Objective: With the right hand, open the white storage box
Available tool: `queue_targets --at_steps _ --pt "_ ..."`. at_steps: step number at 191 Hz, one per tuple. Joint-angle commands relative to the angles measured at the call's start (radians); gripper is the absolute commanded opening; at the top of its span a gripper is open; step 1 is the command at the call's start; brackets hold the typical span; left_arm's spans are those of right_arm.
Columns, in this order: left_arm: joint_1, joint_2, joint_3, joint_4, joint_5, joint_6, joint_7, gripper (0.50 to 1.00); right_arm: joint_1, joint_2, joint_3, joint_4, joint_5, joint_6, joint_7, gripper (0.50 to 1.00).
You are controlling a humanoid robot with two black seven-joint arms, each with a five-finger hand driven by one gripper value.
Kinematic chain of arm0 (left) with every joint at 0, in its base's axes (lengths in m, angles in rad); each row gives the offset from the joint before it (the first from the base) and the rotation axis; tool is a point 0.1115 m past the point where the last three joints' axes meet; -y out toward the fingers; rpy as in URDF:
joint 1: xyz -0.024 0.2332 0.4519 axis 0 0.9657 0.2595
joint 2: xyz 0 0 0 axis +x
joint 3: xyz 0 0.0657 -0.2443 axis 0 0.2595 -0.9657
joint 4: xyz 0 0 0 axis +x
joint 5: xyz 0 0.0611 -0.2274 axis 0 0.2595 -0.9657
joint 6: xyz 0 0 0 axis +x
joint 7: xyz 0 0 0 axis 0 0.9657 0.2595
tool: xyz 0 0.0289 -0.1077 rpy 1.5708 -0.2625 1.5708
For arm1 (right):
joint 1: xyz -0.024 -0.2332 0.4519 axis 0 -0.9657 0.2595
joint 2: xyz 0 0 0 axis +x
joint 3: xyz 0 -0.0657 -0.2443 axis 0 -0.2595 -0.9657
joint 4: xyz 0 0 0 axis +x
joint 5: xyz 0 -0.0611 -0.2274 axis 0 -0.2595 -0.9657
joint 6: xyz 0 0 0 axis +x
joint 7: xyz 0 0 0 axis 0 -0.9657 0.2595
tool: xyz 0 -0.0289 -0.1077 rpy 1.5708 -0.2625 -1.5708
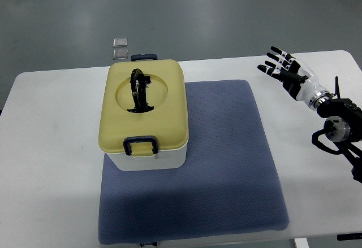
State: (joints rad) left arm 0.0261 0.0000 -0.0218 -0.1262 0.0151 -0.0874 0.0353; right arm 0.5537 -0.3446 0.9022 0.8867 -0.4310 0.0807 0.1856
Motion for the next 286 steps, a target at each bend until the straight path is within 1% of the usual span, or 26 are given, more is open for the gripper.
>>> queue_targets --at_steps 1,80,114,194,248,264,286 --pt "0.0 0.0 0.002 0.0 0.0 0.0 0.0 1.0 -0.001 0.006 0.001 0.0 0.0 -0.001 0.0 0.928" --pt "0.0 0.0 0.0 -0.001 0.0 0.0 0.0 1.0 -0.008 0.007 -0.008 0.0 0.001 0.01 0.0 0.928" --pt "0.0 0.0 -0.001 -0.001 0.0 0.0 0.0 1.0 0.002 -0.008 -0.009 -0.018 -0.003 0.014 0.0 0.928" --pt "0.0 0.0 -0.001 -0.001 0.0 0.0 0.0 1.0 0.018 -0.031 -0.005 -0.014 -0.003 0.031 -0.002 0.928" --pt "0.0 0.0 -0.001 -0.001 0.0 0.0 0.0 1.0 0.045 -0.048 -0.008 -0.005 -0.008 0.057 -0.003 0.928" --pt "0.0 0.0 -0.001 -0.001 0.0 0.0 0.0 1.0 0.054 -0.048 -0.009 -0.002 -0.037 0.067 -0.003 0.928" --pt "0.0 0.0 -0.001 -0.001 0.0 0.0 0.0 1.0 0.057 -0.062 -0.008 0.015 -0.141 0.07 -0.002 0.928"
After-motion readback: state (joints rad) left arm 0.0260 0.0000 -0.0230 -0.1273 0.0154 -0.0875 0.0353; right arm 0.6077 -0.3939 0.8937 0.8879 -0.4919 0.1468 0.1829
